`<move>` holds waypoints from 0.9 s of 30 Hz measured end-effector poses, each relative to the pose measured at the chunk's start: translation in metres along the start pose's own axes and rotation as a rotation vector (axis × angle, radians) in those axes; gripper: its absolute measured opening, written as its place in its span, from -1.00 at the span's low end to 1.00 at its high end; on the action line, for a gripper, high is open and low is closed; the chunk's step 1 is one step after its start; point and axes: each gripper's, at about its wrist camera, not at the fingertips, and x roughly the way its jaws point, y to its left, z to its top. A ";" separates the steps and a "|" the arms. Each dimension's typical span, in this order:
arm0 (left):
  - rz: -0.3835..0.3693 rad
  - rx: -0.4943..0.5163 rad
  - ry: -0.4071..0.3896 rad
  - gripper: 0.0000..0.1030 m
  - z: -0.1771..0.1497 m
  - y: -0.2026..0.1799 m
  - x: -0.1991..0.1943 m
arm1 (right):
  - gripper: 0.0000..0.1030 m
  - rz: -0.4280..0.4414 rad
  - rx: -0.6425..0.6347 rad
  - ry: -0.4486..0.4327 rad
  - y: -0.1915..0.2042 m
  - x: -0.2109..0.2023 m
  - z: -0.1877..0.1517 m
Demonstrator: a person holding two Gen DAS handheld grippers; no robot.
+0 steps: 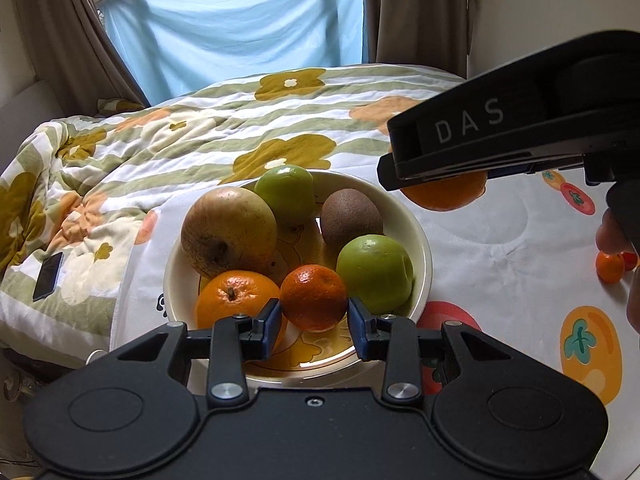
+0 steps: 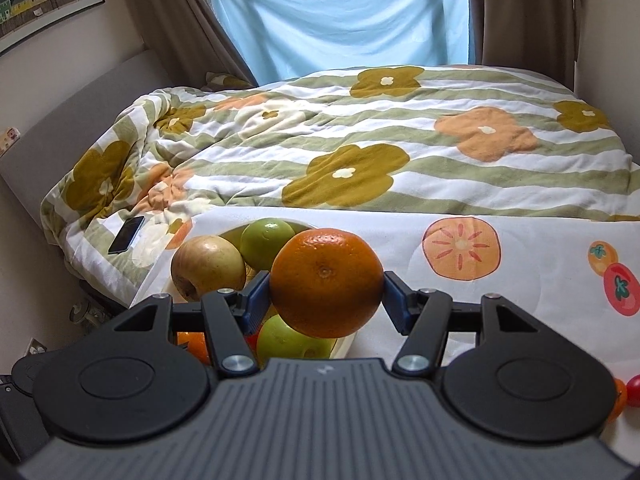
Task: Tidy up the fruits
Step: 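Open the left tool to drop the tangerine while the right tool releases the orange into the bowl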
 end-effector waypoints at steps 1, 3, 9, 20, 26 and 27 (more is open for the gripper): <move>-0.005 -0.002 -0.002 -0.15 0.000 0.001 0.000 | 0.44 0.001 -0.004 0.005 0.001 0.001 0.001; -0.021 -0.005 -0.016 0.14 0.001 0.003 -0.004 | 0.44 0.001 -0.013 0.009 0.003 0.003 0.001; 0.002 0.005 -0.064 0.65 0.005 0.008 -0.015 | 0.44 0.013 -0.051 0.020 0.010 0.008 0.004; 0.044 -0.029 -0.061 0.66 0.001 0.030 -0.019 | 0.44 0.088 -0.187 0.056 0.038 0.042 0.006; 0.050 -0.064 -0.048 0.66 -0.003 0.041 -0.017 | 0.44 0.106 -0.228 0.081 0.052 0.055 -0.001; 0.051 -0.067 -0.047 0.66 -0.003 0.042 -0.017 | 0.44 0.110 -0.232 0.083 0.053 0.056 -0.002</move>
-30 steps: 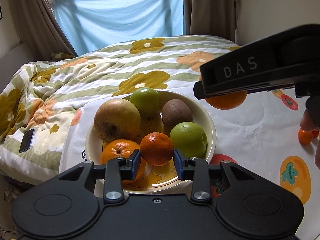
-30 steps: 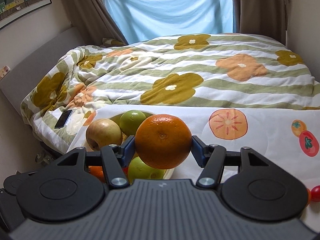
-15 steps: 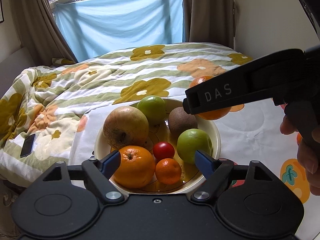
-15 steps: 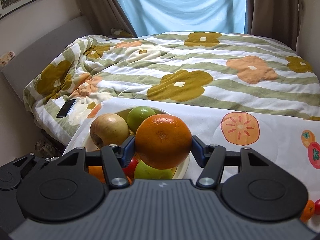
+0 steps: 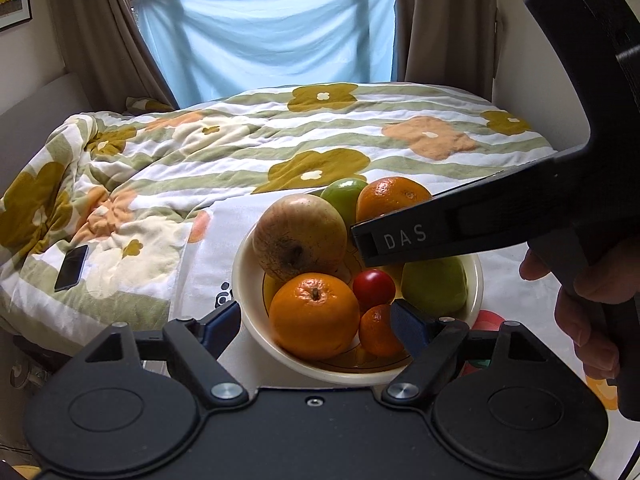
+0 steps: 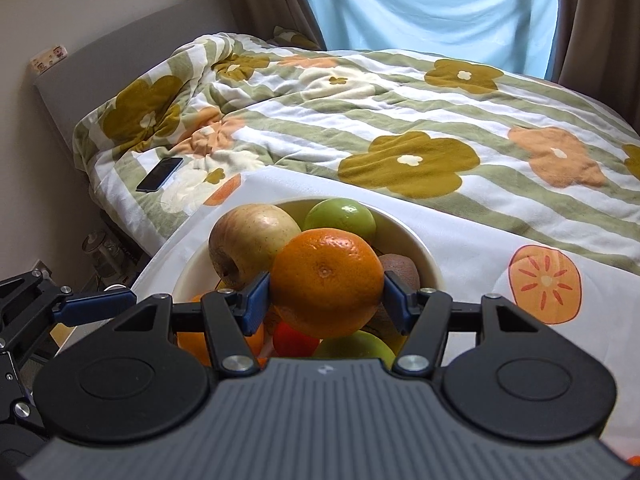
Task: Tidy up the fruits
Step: 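Open the left tool to drop the tangerine while the right tool releases the orange into the bowl, then move both tools back toward the last tangerine and red tomato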
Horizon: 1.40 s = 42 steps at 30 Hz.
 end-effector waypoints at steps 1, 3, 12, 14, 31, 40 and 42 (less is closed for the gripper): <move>0.001 -0.003 0.001 0.66 0.000 0.001 0.000 | 0.44 0.004 -0.003 0.002 0.002 0.002 0.000; 0.003 -0.010 0.002 0.66 -0.001 0.003 0.001 | 0.46 0.014 -0.011 0.008 0.003 0.004 -0.001; 0.005 -0.033 0.016 0.66 -0.006 0.002 0.001 | 1.00 0.006 -0.063 -0.059 0.009 -0.014 -0.007; 0.007 -0.036 0.020 0.66 -0.006 0.000 -0.001 | 1.00 0.008 -0.062 -0.054 0.007 -0.016 -0.007; 0.055 -0.041 -0.043 0.66 0.004 -0.028 -0.053 | 1.00 -0.005 -0.021 -0.126 -0.022 -0.102 -0.015; 0.049 -0.032 -0.092 0.94 0.009 -0.069 -0.087 | 1.00 -0.077 0.042 -0.160 -0.064 -0.165 -0.039; 0.044 -0.021 -0.097 0.94 0.009 -0.081 -0.092 | 1.00 -0.106 0.054 -0.181 -0.074 -0.179 -0.048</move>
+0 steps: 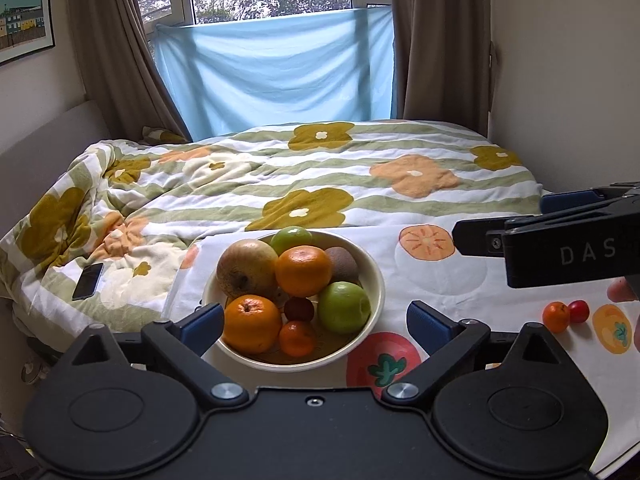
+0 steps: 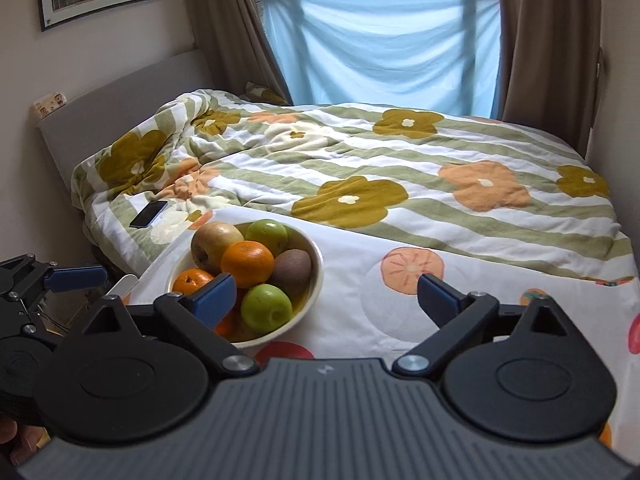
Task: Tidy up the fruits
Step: 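Move both tools back toward the last tangerine and red tomato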
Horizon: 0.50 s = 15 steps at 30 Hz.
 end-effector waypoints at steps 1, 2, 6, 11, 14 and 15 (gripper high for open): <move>-0.004 0.005 -0.001 0.94 0.000 -0.005 -0.002 | 1.00 -0.010 0.006 -0.001 -0.008 -0.007 -0.004; -0.009 0.012 -0.003 0.94 0.000 -0.012 -0.004 | 1.00 -0.020 0.012 0.002 -0.014 -0.012 -0.007; -0.034 0.031 -0.004 0.94 -0.001 -0.037 -0.008 | 1.00 -0.082 0.050 0.013 -0.044 -0.035 -0.024; -0.083 0.068 0.000 0.94 -0.004 -0.075 -0.006 | 1.00 -0.153 0.117 0.029 -0.087 -0.059 -0.045; -0.122 0.092 -0.006 0.94 -0.005 -0.094 -0.003 | 1.00 -0.185 0.158 0.028 -0.110 -0.070 -0.057; -0.136 0.097 -0.006 0.94 -0.005 -0.101 -0.001 | 1.00 -0.197 0.165 0.031 -0.117 -0.073 -0.061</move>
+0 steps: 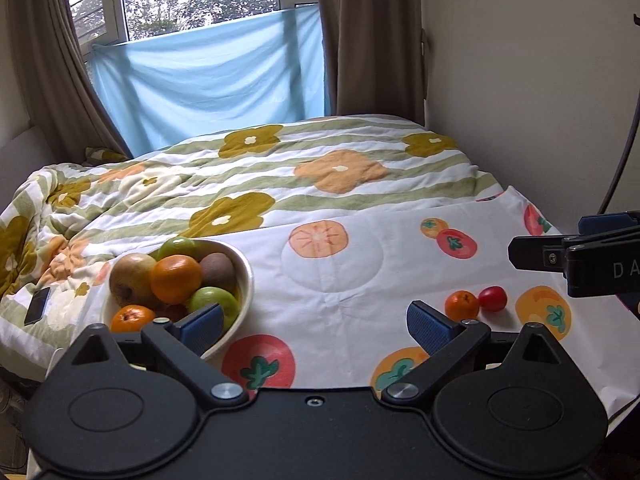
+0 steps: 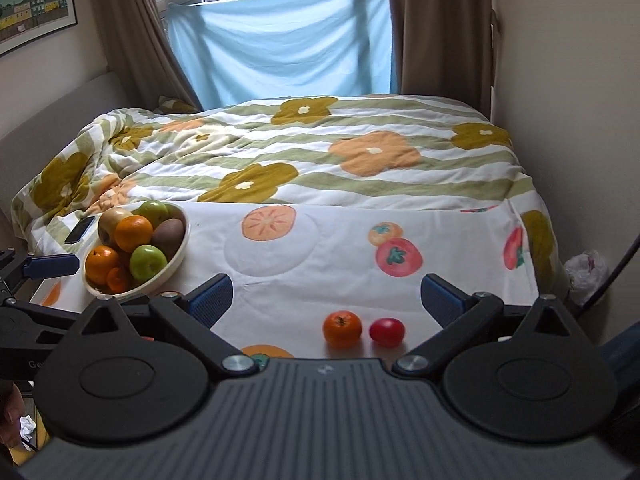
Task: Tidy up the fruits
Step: 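Move both tools back toward the last tangerine and red tomato, then grasp the tangerine with the left tool while the right tool grasps the red tomato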
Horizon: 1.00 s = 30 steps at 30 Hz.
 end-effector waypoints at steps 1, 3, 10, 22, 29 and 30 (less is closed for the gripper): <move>-0.019 0.006 -0.001 0.94 0.001 -0.007 0.004 | 1.00 -0.009 0.005 0.001 -0.007 -0.001 -0.003; -0.059 0.027 -0.003 0.94 0.002 -0.019 0.012 | 1.00 -0.024 0.010 0.004 -0.019 0.000 -0.008; -0.178 0.163 -0.018 0.94 -0.001 -0.057 0.054 | 1.00 -0.049 0.002 0.017 -0.052 0.018 -0.024; -0.286 0.360 0.010 0.80 -0.020 -0.095 0.117 | 1.00 -0.066 -0.036 0.028 -0.065 0.070 -0.044; -0.324 0.406 0.027 0.48 -0.023 -0.105 0.133 | 0.86 -0.060 -0.034 0.061 -0.063 0.086 -0.052; -0.324 0.411 0.028 0.45 -0.024 -0.106 0.135 | 0.85 -0.063 -0.031 0.062 -0.063 0.087 -0.053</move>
